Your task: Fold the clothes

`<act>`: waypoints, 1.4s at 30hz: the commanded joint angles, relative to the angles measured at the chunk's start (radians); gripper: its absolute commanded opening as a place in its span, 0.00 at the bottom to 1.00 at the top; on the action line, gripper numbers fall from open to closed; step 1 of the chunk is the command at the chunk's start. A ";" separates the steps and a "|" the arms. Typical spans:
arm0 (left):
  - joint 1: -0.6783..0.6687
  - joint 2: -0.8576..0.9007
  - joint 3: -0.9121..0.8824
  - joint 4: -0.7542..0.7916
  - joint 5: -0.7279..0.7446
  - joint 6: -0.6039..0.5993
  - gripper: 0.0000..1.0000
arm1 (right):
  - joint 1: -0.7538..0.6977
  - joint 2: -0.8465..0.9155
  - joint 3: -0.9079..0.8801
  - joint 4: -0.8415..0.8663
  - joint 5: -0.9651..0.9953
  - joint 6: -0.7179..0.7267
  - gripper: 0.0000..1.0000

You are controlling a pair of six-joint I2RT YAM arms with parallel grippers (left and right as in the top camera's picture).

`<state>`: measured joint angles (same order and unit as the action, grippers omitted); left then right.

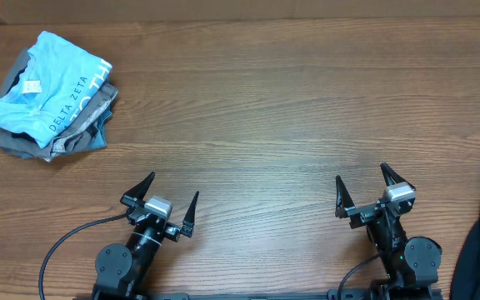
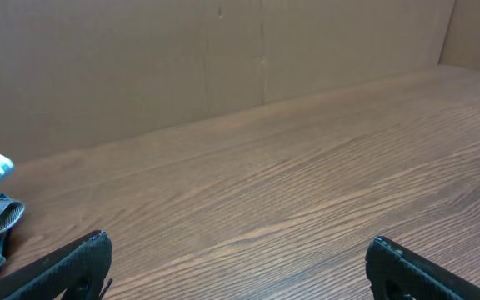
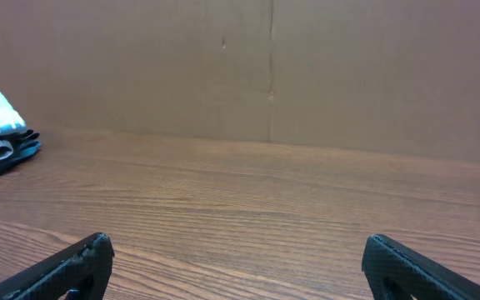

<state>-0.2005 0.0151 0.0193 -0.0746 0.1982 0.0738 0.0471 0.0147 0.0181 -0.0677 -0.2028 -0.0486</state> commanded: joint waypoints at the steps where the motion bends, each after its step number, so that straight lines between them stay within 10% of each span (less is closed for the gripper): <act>1: 0.005 -0.010 -0.009 0.005 -0.006 -0.010 1.00 | -0.003 -0.012 -0.010 0.007 0.000 -0.001 1.00; 42: 0.004 -0.010 -0.009 0.012 0.084 -0.145 1.00 | -0.003 -0.011 -0.010 0.032 -0.046 0.000 1.00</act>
<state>-0.2005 0.0151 0.0193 -0.0731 0.2218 0.0311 0.0471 0.0147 0.0181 -0.0486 -0.2070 -0.0483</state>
